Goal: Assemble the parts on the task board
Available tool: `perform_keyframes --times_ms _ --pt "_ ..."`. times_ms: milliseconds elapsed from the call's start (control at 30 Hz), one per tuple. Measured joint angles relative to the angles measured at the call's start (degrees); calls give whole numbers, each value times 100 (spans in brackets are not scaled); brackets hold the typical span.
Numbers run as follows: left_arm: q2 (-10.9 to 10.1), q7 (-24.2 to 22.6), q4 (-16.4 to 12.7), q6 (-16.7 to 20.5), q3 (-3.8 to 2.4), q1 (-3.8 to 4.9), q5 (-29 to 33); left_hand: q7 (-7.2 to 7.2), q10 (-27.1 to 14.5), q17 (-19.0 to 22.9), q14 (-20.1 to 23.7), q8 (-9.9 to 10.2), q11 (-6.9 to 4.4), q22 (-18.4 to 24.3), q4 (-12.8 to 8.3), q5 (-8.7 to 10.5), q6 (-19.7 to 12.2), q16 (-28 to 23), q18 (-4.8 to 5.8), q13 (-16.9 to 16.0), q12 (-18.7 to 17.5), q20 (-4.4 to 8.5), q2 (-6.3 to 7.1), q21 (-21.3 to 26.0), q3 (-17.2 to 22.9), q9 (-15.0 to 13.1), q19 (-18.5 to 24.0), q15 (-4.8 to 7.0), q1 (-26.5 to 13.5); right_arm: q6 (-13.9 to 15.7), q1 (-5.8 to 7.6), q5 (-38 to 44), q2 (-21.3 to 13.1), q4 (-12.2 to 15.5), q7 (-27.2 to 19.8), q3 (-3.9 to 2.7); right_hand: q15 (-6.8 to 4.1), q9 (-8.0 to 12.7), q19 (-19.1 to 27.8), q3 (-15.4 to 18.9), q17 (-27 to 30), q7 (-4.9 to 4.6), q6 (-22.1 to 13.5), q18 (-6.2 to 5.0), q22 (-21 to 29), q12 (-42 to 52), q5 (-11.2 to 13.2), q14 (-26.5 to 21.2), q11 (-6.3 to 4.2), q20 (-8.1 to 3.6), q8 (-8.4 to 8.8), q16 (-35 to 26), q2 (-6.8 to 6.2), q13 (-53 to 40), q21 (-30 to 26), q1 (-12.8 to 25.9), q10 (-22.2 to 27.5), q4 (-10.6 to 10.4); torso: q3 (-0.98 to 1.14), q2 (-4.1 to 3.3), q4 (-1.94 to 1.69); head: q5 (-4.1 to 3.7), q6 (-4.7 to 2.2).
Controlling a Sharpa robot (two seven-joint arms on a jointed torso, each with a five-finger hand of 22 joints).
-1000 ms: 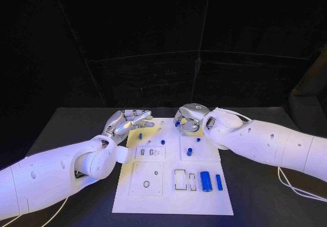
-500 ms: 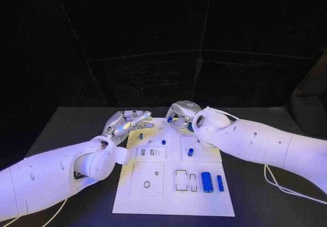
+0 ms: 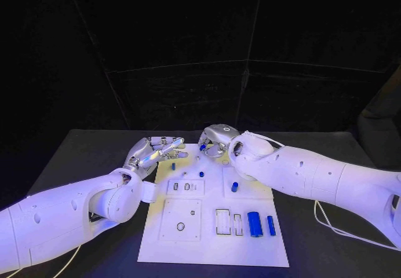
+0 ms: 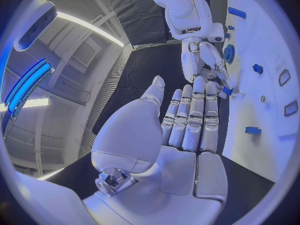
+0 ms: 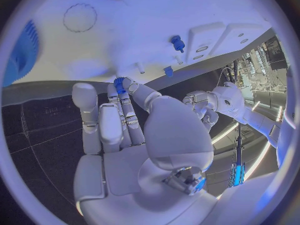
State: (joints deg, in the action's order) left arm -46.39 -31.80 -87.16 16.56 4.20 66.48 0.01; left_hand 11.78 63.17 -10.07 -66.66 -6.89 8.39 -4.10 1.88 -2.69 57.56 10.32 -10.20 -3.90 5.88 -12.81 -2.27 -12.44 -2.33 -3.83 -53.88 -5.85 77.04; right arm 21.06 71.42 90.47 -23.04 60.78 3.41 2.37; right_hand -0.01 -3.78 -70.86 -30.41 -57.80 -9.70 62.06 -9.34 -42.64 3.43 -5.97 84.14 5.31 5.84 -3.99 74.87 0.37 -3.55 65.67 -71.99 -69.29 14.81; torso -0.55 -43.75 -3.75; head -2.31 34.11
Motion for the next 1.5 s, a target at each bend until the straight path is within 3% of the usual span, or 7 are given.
perform_keyframes --times_ms 400,633,767,967,1033,1267,1500 --pt "4 9 9 -8 0 11 -1 -1 21 0 0 0 21 -1 -16 0 -1 -35 0 0 0 0 0 0 -16 0 0 0 0 -52 1 124 144 -68 321 1 0 2 12 -34 22 -9 -33 -1 -6 -1 1 0 16 12 22 0 -17 0 0 15 28 -35 1 -9 -3 27 19" --pt "4 19 21 -18 0 15 -1 -1 21 -5 0 0 21 7 -16 0 -1 -35 0 0 0 0 0 0 -16 4 0 0 0 -120 -3 218 189 -77 523 2 21 1 52 -106 97 -25 -157 -1 17 -1 5 -21 32 51 22 0 -115 -10 21 52 218 -107 3 -13 -3 37 31" --pt "7 28 29 -33 0 16 -2 -2 21 -5 0 0 21 6 -16 0 -2 -35 0 0 0 0 0 0 -16 4 0 0 0 -181 -3 253 199 -78 586 2 44 1 72 -129 177 -32 -214 -1 57 6 30 -1 71 72 22 -5 -210 -8 21 99 341 -129 3 -13 3 44 40" --pt "8 42 38 -51 0 17 -2 -2 21 -5 0 0 21 6 -26 0 -2 -35 0 0 -25 0 0 21 -6 4 0 0 0 -204 -3 284 162 -57 628 2 125 25 239 150 626 -58 -845 0 412 11 96 -41 131 146 51 -259 -609 0 -176 264 913 -282 7 -13 13 51 44" --pt "7 46 41 -58 0 17 -2 -2 21 -5 0 13 21 6 -32 0 -2 -35 0 0 -34 0 0 23 0 4 0 0 0 -180 -3 285 108 8 631 2 125 18 267 349 692 -53 -1012 -1 514 78 96 -41 123 139 51 -311 -659 -12 -245 257 1004 -361 9 -13 13 53 43" --pt "-38 67 64 -77 0 18 -1 -2 21 -4 0 23 21 13 -48 0 -2 -56 0 0 -34 0 0 23 -16 4 0 0 0 -1 29 223 -355 498 621 -6 102 -15 -13 765 467 -39 -942 -1 199 321 -139 -19 99 73 2 -150 -753 -56 -46 269 794 -585 21 -13 32 79 21" --pt "-57 85 78 -87 0 21 6 -2 21 -10 0 23 21 13 -48 0 -3 -56 1 0 -34 0 0 23 -16 3 0 0 0 136 57 -77 -972 983 581 -176 100 -32 -119 915 390 -38 -751 0 103 506 -174 -17 56 89 -33 -121 -706 -59 5 222 622 -692 32 -10 80 71 -13"
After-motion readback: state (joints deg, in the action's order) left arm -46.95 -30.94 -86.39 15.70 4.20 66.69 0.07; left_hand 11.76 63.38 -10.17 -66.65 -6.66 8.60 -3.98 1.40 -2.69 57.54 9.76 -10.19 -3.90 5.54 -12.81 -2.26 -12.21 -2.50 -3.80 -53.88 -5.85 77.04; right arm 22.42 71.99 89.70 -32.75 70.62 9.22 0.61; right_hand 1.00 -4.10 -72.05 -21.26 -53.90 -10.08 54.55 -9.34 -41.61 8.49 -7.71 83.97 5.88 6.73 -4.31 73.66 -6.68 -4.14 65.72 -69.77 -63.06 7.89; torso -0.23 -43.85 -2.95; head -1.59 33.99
